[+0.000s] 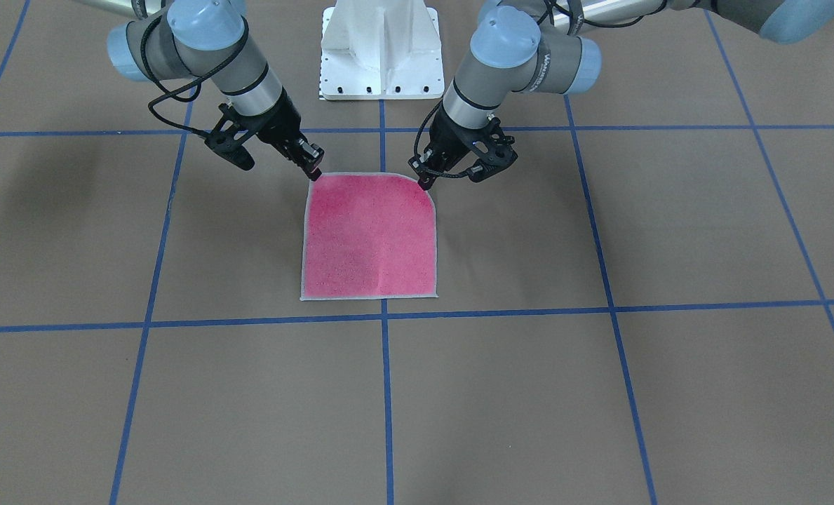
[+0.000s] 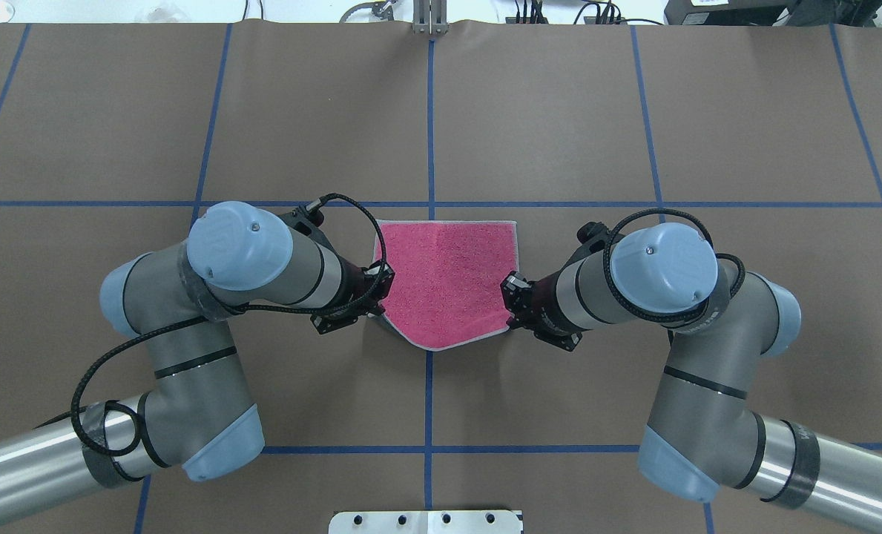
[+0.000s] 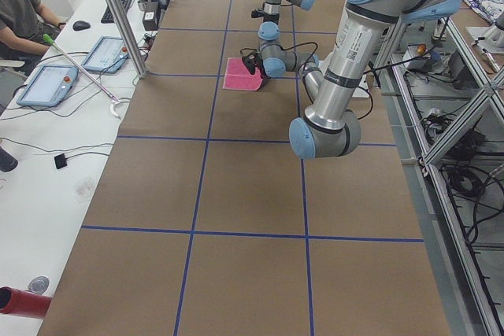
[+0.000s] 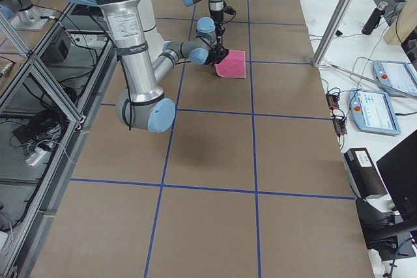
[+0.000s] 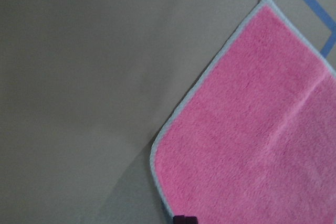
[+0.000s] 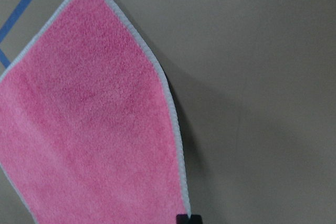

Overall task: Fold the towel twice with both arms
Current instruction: 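Lift both near corners and fold them over toward the far edge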

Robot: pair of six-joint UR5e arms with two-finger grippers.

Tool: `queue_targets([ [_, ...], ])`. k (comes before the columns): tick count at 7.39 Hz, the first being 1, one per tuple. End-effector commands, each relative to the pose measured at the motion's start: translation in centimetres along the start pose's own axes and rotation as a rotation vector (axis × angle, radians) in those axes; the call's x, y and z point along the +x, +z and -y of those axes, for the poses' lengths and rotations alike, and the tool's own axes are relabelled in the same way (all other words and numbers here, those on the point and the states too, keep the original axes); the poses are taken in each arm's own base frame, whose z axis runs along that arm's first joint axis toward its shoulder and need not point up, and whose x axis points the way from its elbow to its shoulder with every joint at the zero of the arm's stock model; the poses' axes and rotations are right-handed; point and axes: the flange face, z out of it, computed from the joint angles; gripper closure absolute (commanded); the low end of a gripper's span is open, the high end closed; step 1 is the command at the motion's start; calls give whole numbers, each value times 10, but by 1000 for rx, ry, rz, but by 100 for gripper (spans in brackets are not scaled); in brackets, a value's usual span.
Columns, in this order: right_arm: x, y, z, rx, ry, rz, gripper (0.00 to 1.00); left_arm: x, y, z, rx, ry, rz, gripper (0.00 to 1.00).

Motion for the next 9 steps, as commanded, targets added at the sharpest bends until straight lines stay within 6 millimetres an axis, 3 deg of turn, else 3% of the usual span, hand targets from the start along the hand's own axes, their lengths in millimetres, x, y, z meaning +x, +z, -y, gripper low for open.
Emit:
queue_targets([
  [1, -42, 4, 34, 10, 24, 5, 100, 51, 12, 35, 55, -66, -17, 100],
  [3, -69, 15, 55, 37, 48, 2, 100, 56, 15, 64, 92, -94, -6, 100],
  [5, -79, 25, 68, 56, 39, -10, 100, 49, 35, 93, 117, -115, 6, 100],
  [7, -97, 31, 80, 74, 40, -15, 100, 46, 43, 102, 124, -119, 12, 100],
  [9, -102, 32, 86, 80, 38, -17, 100, 46, 41, 106, 129, -122, 11, 100],
])
